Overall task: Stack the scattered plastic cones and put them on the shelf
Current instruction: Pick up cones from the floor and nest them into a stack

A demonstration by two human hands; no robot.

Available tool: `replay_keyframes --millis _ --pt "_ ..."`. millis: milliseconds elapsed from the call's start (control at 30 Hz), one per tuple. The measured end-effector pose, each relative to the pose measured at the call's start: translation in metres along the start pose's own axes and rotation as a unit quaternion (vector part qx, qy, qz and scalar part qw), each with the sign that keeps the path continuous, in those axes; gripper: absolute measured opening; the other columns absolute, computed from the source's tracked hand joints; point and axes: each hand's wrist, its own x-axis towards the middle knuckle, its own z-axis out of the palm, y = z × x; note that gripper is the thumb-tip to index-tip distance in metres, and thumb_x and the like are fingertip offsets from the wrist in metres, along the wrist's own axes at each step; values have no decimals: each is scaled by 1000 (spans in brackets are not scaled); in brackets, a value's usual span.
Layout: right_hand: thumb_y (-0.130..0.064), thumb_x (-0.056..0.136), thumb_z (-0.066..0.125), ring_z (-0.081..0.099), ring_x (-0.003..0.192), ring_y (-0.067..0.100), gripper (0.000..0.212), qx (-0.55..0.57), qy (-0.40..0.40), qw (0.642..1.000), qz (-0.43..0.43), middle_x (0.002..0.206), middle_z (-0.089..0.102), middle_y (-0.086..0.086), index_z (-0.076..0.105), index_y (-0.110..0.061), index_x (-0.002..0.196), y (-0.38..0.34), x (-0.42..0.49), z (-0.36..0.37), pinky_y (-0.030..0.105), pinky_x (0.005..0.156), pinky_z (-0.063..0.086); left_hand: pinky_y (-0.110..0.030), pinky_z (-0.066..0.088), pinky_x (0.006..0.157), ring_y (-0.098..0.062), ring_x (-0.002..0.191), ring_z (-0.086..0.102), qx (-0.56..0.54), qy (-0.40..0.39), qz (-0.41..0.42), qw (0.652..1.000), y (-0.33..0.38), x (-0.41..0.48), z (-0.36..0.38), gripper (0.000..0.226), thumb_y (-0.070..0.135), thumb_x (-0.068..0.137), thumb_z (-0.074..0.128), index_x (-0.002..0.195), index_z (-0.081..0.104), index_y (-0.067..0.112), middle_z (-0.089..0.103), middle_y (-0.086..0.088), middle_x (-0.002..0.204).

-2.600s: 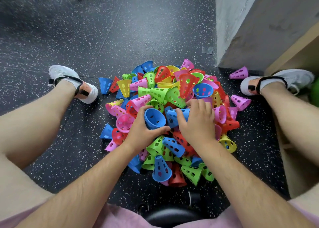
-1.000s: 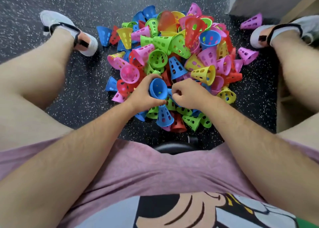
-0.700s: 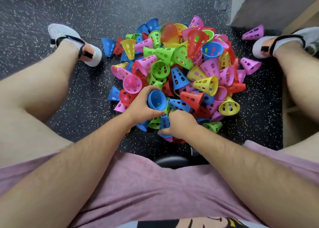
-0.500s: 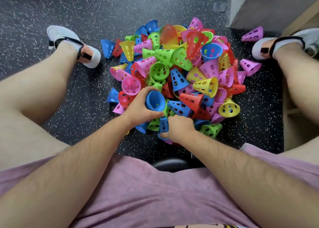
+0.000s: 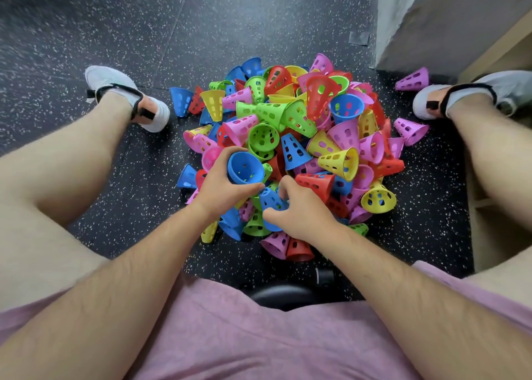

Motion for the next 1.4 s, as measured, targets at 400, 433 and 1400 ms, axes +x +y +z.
replay_keyframes --millis 400,433,1400 --pt "-23 87 70 52 105 15 29 6 152 982 -112 123 45 -8 54 -28 110 -10 21 -51 38 86 50 -8 44 87 6 105 60 28 -7 17 999 8 9 8 69 17 74 93 129 52 24 61 8 120" --pt "-21 88 69 51 111 14 30 -3 142 982 -125 131 44 -10 54 -28 113 -9 23 -49 34 90 48 -11 46 89 3 108 60 32 -15 18 999 8 10 11 70 20 74 93 129 51 25 61 7 122" --pt "-56 86 65 48 117 28 50 -84 292 940 155 116 56 5 55 -13 110 50 26 -64 43 95 44 -19 47 96 -2 113 59 45 -83 55 994 25 23 71 70 35 73 94 128 51 29 59 13 120"
